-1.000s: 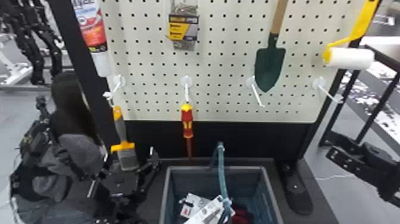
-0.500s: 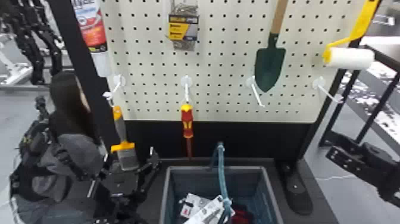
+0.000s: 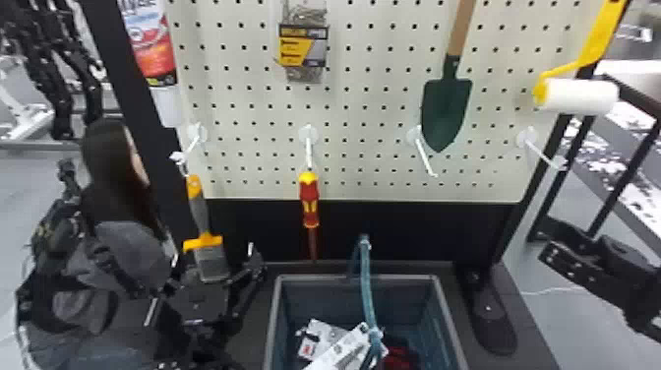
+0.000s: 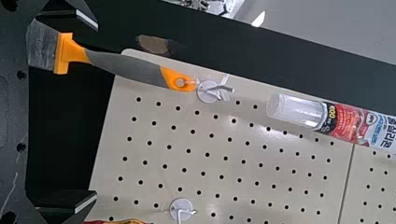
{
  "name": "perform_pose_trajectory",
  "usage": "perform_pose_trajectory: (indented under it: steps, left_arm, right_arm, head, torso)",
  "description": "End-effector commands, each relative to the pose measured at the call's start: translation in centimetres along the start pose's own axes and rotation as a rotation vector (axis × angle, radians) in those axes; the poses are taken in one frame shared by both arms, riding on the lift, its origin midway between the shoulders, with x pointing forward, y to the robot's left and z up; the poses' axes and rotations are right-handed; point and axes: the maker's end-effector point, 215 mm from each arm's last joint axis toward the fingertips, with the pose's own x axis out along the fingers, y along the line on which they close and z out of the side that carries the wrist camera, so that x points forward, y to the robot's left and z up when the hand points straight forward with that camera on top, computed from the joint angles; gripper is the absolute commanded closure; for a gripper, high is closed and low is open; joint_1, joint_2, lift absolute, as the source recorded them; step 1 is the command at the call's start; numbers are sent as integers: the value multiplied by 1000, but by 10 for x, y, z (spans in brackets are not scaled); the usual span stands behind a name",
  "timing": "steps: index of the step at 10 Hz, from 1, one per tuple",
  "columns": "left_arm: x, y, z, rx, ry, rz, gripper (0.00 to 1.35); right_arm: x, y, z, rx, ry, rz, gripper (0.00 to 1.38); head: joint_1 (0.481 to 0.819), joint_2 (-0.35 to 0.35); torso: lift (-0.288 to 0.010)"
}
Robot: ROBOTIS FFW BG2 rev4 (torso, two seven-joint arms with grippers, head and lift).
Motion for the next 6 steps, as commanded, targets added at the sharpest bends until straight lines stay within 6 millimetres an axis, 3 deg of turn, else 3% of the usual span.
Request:
perform_pose_trajectory:
  steps: [1, 6]
  left_arm:
    - [0, 0, 0, 0, 0, 0, -2]
    - [0, 0, 0, 0, 0, 0, -2]
  right_arm:
    - [0, 0, 0, 0, 0, 0, -2]
    - [0, 0, 0, 0, 0, 0, -2]
  head:
    - [549, 0]
    - [549, 0]
  torso:
    - [-100]
    - [-100]
